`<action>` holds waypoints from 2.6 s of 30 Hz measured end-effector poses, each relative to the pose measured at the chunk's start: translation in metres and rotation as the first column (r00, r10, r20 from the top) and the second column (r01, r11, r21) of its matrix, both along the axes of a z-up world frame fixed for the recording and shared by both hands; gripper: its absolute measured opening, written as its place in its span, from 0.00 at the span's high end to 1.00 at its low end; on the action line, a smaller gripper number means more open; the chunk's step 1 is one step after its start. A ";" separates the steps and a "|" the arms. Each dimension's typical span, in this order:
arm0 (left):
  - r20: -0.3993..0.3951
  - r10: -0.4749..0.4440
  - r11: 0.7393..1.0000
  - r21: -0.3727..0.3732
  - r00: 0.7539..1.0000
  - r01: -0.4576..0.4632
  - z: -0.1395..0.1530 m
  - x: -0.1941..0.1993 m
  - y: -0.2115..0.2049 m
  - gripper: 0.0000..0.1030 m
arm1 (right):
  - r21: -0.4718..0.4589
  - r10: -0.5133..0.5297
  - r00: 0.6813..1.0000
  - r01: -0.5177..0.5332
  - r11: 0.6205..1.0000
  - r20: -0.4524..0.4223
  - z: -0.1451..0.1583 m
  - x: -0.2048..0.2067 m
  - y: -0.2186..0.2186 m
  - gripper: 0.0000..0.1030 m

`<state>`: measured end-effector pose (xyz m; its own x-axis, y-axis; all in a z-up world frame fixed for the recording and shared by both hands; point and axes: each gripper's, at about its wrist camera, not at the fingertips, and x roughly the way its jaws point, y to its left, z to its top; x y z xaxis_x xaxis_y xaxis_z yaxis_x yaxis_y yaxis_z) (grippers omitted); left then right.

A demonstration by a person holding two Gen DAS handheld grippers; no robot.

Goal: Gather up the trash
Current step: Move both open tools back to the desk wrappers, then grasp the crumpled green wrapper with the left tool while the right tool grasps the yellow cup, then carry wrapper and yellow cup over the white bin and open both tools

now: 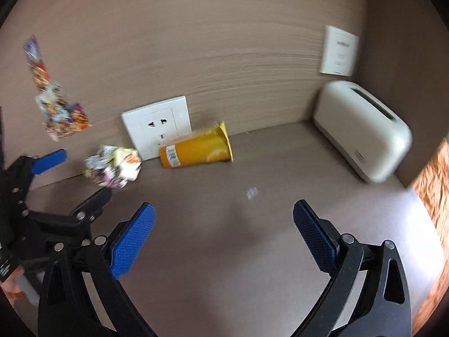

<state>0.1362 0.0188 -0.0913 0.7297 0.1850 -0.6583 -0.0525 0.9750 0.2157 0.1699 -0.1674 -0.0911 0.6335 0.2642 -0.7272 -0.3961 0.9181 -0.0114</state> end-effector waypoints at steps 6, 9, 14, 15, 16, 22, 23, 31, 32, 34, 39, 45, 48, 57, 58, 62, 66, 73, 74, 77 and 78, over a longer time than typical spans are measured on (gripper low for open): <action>-0.032 0.006 1.000 -0.007 0.999 -0.006 -0.017 0.025 0.011 0.05 | -0.068 0.036 0.999 -0.036 0.997 -0.008 -0.019 0.045 0.043 0.05; -0.048 -0.007 1.000 -0.018 0.999 0.006 -0.023 0.034 0.012 0.05 | -0.075 0.058 0.998 -0.059 0.995 -0.027 -0.025 0.056 0.057 0.05; -0.084 -0.038 0.999 -0.018 0.996 0.036 -0.028 0.042 0.007 0.05 | -0.123 0.064 0.997 -0.069 0.990 -0.043 -0.039 0.068 0.072 0.05; -0.092 -0.040 0.999 -0.017 0.995 0.039 -0.029 0.044 0.006 0.05 | -0.129 0.064 0.997 -0.069 0.989 -0.044 -0.041 0.069 0.073 0.05; -0.101 -0.044 0.999 -0.020 0.994 0.042 -0.031 0.048 0.004 0.05 | -0.132 0.065 0.997 -0.071 0.989 -0.047 -0.043 0.070 0.074 0.05; -0.126 -0.064 0.995 -0.089 0.990 0.053 -0.035 0.060 0.001 0.16 | -0.116 0.061 0.997 -0.067 0.991 -0.052 -0.050 0.075 0.076 0.07; -0.130 -0.059 0.994 -0.098 0.990 0.047 -0.036 0.062 0.003 0.32 | -0.121 0.061 0.997 -0.066 0.990 -0.044 -0.049 0.077 0.076 0.13; -0.125 -0.036 0.986 -0.166 0.992 0.015 -0.033 0.055 0.015 0.40 | -0.083 0.059 0.997 -0.062 0.995 -0.042 -0.037 0.063 0.061 0.13; -0.118 -0.033 0.985 -0.175 0.992 0.012 -0.031 0.051 0.015 0.40 | -0.081 0.059 0.998 -0.061 0.995 -0.034 -0.033 0.060 0.062 0.13; -0.111 -0.034 0.984 -0.179 0.993 0.013 -0.028 0.046 0.015 0.41 | -0.079 0.057 0.998 -0.059 0.995 -0.025 -0.028 0.051 0.057 0.13; -0.094 -0.052 0.982 -0.188 0.994 0.033 -0.014 0.026 0.009 0.41 | -0.029 0.022 1.000 -0.022 0.999 -0.010 -0.012 0.018 0.031 0.13; -0.083 -0.117 0.979 -0.174 0.990 0.101 0.004 -0.020 -0.013 0.41 | 0.038 -0.064 0.998 0.064 0.997 -0.006 0.004 -0.032 -0.021 0.13; -0.090 -0.158 0.974 -0.177 0.983 0.140 0.007 -0.052 -0.032 0.41 | 0.051 -0.112 0.994 0.112 0.992 0.002 0.010 -0.060 -0.058 0.13; -0.108 -0.391 0.910 -0.195 0.914 0.366 0.003 -0.084 -0.151 0.41 | 0.049 -0.263 0.965 0.263 0.964 0.007 0.019 -0.143 -0.142 0.13; -0.111 -0.412 0.901 -0.195 0.904 0.387 0.003 -0.093 -0.160 0.41 | 0.048 -0.280 0.960 0.279 0.959 0.004 0.019 -0.149 -0.151 0.13; -0.118 -0.512 0.852 -0.196 0.851 0.486 0.002 -0.116 -0.211 0.41 | 0.046 -0.357 0.934 0.357 0.933 -0.016 0.015 -0.182 -0.197 0.13; -0.137 -0.607 0.791 -0.190 0.783 0.581 -0.006 -0.139 -0.264 0.41 | 0.036 -0.434 0.900 0.436 0.899 -0.046 0.006 -0.208 -0.239 0.13; -0.193 -0.724 0.689 -0.178 0.662 0.702 -0.035 -0.175 -0.343 0.41 | 0.012 -0.546 0.831 0.550 0.835 -0.104 -0.021 -0.242 -0.300 0.13; -0.203 -0.735 0.678 -0.183 0.647 0.712 -0.040 -0.178 -0.351 0.41 | 0.011 -0.563 0.818 0.568 0.823 -0.120 -0.028 -0.247 -0.310 0.13; -0.236 -0.776 0.629 -0.212 0.586 0.748 -0.068 -0.187 -0.381 0.41 | -0.002 -0.595 0.786 0.603 0.797 -0.165 -0.052 -0.257 -0.334 0.13; -0.241 -0.784 0.618 -0.223 0.572 0.754 -0.075 -0.189 -0.387 0.41 | -0.008 -0.602 0.779 0.611 0.792 -0.176 -0.060 -0.259 -0.340 0.13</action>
<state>-0.0526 -0.3677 -0.1660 0.3438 -0.4224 -0.8387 0.7750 0.6320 -0.0006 -0.0887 -0.5075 -0.1509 0.5498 -0.0989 -0.8294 0.2506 0.9668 0.0508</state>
